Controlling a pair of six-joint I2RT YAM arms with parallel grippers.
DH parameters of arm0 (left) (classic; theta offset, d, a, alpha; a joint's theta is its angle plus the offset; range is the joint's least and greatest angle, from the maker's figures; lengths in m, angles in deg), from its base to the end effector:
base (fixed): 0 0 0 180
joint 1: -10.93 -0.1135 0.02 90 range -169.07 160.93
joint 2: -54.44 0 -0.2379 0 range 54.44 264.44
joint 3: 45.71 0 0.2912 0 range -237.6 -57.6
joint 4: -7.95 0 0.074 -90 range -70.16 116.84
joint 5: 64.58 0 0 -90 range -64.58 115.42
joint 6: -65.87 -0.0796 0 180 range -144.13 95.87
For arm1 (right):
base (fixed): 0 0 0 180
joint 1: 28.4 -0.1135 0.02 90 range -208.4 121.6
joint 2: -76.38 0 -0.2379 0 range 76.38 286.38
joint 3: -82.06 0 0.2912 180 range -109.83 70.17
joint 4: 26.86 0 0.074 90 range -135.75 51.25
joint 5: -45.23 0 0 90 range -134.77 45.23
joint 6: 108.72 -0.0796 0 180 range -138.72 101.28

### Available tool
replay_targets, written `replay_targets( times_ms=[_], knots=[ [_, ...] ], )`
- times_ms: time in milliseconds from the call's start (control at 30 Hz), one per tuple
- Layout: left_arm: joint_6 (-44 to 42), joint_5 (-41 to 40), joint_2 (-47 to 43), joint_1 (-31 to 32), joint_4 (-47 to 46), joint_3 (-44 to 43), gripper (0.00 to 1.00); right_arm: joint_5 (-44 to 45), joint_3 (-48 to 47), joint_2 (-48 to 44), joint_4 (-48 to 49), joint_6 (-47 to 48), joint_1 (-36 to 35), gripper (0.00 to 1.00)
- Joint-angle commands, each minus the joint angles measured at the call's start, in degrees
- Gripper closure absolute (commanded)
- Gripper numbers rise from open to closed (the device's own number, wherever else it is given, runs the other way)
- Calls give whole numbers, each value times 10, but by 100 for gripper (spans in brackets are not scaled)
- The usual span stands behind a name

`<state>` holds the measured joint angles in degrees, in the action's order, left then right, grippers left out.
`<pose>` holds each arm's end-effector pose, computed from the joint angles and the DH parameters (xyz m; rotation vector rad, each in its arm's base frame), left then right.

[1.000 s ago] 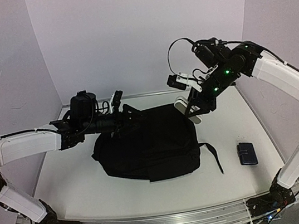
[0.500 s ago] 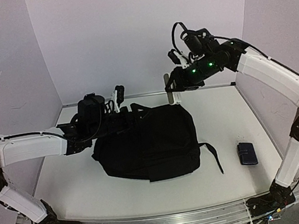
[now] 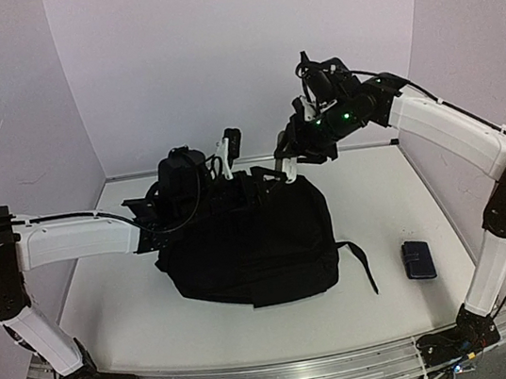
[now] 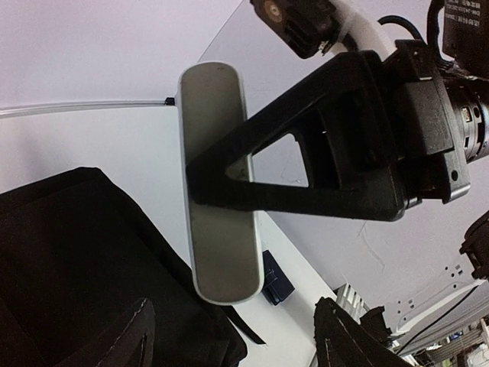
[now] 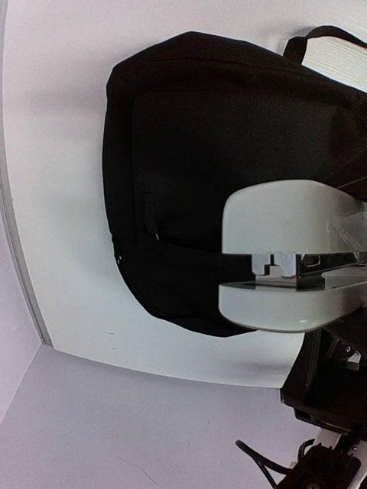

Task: Pack the student bag
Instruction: Pick up the stationery from the center of the board.

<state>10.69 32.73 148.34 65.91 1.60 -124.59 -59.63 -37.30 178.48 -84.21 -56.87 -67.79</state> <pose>0.2606 -0.3896 0.2523 0.4333 1.8444 -1.2327 0.3452 0.3099 0.3353 -0.1748 2.4425 0.9608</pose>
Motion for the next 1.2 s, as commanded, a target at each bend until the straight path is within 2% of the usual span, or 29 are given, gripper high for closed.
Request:
replay_targets(
  times_ms=[0, 300, 467, 567, 667, 733, 800, 833, 1033, 1167],
  knots=[
    [-11, -4, 15, 0, -26, -36, 33, -21, 14, -24, 40, -36, 1, 80],
    [-14, 1, 52, 1, -9, -79, 49, -67, 27, -25, 61, -52, 1, 77],
    [-4, -13, 50, 0, -10, -74, 69, -73, 42, -30, 70, -55, 0, 76],
    [-4, -23, 42, 0, -19, -63, 80, -82, 47, -32, 76, -57, 0, 72],
    [-2, -33, 31, 0, -18, -56, 91, -85, 46, -32, 80, -53, 1, 56],
    [3, -38, 23, 0, -20, -49, 97, -82, 40, -31, 80, -43, 1, 41],
    [11, -42, 11, 0, -15, -40, 100, -68, 24, -30, 80, -20, 2, 20],
    [16, -46, 5, -1, -10, -36, 100, -61, 15, -31, 79, -2, 3, 15],
    [74, -65, -53, -17, 6, 24, 100, 21, 5, -51, 76, 134, 7, 6],
    [120, -75, -119, -38, 8, 87, 100, 52, 39, -57, 76, 201, 6, 12]
  ],
)
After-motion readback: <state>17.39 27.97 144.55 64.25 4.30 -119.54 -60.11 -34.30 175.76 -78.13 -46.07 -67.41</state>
